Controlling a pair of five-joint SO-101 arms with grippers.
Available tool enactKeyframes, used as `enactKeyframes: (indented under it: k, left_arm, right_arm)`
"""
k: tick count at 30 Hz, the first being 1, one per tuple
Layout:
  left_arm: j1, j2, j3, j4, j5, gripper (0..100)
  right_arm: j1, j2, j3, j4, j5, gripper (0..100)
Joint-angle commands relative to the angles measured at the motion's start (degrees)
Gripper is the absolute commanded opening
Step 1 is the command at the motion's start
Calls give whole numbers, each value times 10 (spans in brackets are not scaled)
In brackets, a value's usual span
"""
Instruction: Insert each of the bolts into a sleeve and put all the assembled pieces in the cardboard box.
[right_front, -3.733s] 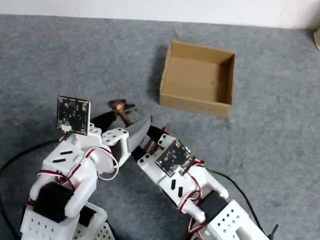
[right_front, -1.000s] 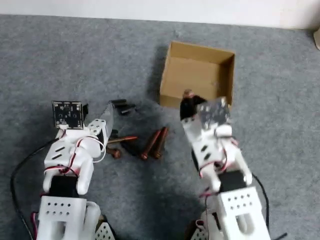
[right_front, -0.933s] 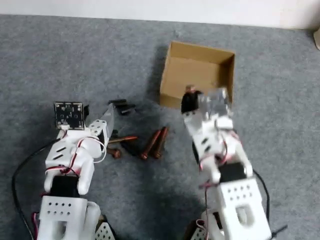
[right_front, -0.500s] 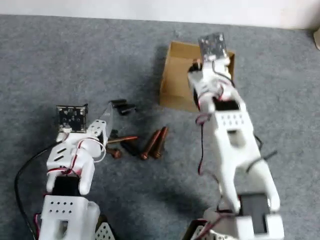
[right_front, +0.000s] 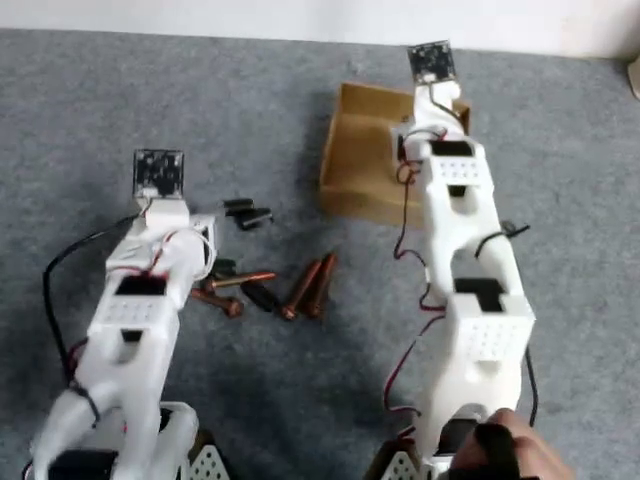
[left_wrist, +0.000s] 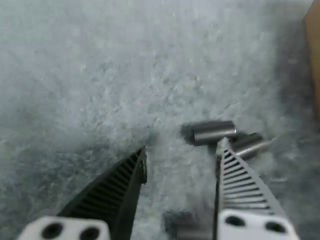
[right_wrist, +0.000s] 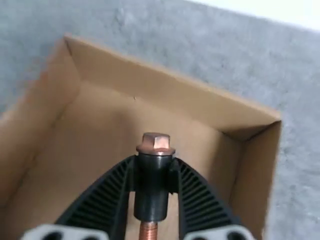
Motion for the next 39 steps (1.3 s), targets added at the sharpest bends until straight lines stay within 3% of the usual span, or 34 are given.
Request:
enactKeyframes:
  k: [1,9,17,22,30,34,39]
  left_arm:
    - [-15,21,-46,1,19,224]
    - [-22,22,-48,2,19,224]
    - [-23,22,-48,2,19,224]
    - [-23,22,-48,2,19,224]
    - [-24,22,-48,1,19,224]
    - [-24,22,-48,3,19,224]
    - [-24,22,-48,4,19,224]
  right_arm:
    - [7,33,-84,27,-5,5]
    - [7,89,-165,93,-8,10]
    - [7,87,-168,156,-5,178]
    - [4,78,-178,208,-8,200]
    - [-9,-43,-231,394,-15,200]
    - [-43,-115,-230,477,-65,200]
    - [-109,-182,-230,567,-74,200]
